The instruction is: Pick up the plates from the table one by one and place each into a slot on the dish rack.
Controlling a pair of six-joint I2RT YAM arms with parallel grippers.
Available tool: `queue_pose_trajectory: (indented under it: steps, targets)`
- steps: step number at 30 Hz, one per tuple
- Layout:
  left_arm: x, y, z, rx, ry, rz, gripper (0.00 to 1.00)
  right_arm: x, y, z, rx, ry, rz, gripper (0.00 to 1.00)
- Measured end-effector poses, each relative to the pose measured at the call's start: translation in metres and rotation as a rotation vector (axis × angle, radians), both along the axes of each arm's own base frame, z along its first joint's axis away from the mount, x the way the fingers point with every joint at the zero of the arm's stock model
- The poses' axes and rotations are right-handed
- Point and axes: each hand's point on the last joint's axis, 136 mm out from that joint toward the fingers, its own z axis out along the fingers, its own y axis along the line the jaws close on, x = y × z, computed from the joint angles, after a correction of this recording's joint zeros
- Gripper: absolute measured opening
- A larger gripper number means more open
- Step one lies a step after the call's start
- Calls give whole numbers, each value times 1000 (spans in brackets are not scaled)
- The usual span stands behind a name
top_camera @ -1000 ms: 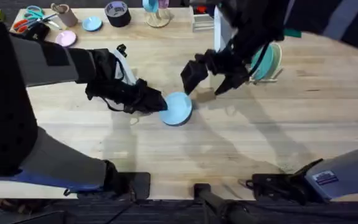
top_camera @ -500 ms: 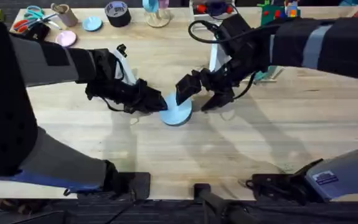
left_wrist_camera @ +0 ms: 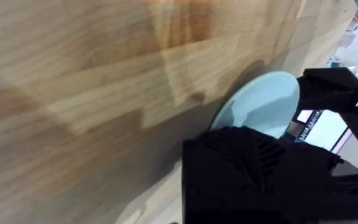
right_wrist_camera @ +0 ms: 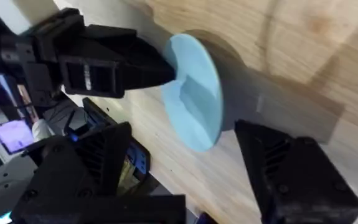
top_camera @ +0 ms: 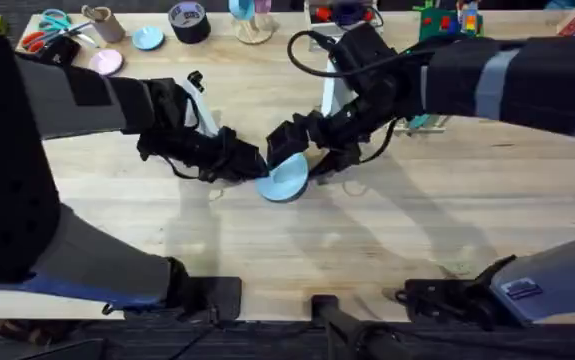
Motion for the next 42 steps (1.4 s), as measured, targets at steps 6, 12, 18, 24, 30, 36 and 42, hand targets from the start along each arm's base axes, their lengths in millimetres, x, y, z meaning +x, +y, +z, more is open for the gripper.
queue_pose_trajectory:
  steps: [6,12,18,24,30,36,42]
  targets:
    - [0,0,0,0,0,0,43,3,1,-1,-9,-5,-20,993]
    - [0,0,0,0,0,0,43,7,3,0,-2,-24,-26,994]
    - [0,0,0,0,0,0,43,10,5,0,7,-41,-28,995]
    - [0,0,0,0,0,0,43,15,8,0,16,-54,-41,992]
    - [0,0,0,0,0,0,43,14,8,-17,-8,4,-61,994]
    - [0,0,0,0,0,0,42,13,9,-17,-9,3,-60,988]
    - [0,0,0,0,0,0,42,6,14,-19,-16,9,-42,511]
